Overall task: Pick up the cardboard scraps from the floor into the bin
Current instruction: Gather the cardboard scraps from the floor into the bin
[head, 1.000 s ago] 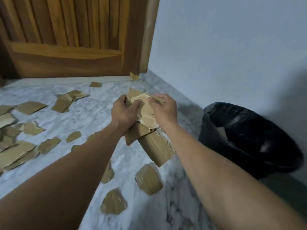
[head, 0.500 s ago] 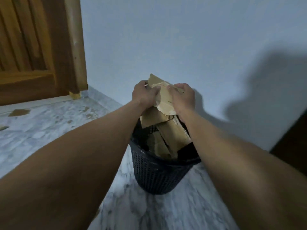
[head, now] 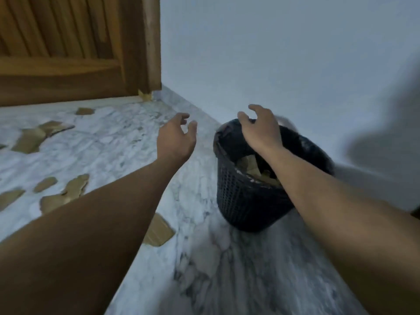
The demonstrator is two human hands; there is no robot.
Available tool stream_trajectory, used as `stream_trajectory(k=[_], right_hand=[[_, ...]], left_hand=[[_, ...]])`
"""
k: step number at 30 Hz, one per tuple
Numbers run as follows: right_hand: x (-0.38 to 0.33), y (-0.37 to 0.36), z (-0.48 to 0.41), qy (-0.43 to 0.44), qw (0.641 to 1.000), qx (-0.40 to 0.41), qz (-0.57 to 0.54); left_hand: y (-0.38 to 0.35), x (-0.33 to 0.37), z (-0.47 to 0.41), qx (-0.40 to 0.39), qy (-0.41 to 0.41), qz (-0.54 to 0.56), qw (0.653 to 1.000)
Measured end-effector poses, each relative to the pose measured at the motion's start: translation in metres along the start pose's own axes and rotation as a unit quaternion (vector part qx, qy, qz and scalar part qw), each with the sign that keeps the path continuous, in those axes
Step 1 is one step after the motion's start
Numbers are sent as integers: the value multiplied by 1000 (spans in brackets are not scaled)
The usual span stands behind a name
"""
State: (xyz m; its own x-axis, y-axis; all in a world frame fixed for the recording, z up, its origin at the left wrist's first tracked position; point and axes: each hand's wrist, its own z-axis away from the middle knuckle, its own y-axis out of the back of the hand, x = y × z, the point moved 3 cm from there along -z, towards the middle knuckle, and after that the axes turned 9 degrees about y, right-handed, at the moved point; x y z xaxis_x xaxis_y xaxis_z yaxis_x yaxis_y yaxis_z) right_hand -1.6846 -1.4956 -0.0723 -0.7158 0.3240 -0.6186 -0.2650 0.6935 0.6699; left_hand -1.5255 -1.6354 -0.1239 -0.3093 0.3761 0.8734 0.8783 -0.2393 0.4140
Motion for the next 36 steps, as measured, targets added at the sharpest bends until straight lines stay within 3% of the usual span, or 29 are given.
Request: stream_trajectory(k=[5, 9, 11, 13, 16, 19, 24, 29, 33, 36], right_hand=[[-73, -112, 23, 105, 994, -23, -33], [-88, -229, 109, 37, 977, -190, -92], [-68, -280, 163, -37, 951, -305, -16], [-51, -320, 206, -56, 924, -371, 70], [-63, -360, 245, 38, 913, -386, 127], [-95, -389, 248, 118, 903, -380, 163], [-141, -450, 216, 185, 906, -343, 163], [-171, -502, 166, 197, 907, -331, 171], [-186, -536, 139, 204, 862, -413, 210], [-209, -556, 149, 264, 858, -407, 169]], left_hand=[[90, -127, 47, 49, 60, -151, 985], [163, -235, 133, 16, 171, -353, 920], [190, -272, 180, 5, 220, -409, 886], [216, -304, 210, 21, 282, -434, 855], [252, -339, 220, 71, 369, -419, 826], [263, -355, 210, 64, 383, -406, 827], [278, -371, 178, 66, 338, -413, 843], [305, -382, 150, 116, 270, -406, 865], [332, -408, 130, 91, 343, -416, 837], [336, -423, 120, 76, 356, -399, 842]])
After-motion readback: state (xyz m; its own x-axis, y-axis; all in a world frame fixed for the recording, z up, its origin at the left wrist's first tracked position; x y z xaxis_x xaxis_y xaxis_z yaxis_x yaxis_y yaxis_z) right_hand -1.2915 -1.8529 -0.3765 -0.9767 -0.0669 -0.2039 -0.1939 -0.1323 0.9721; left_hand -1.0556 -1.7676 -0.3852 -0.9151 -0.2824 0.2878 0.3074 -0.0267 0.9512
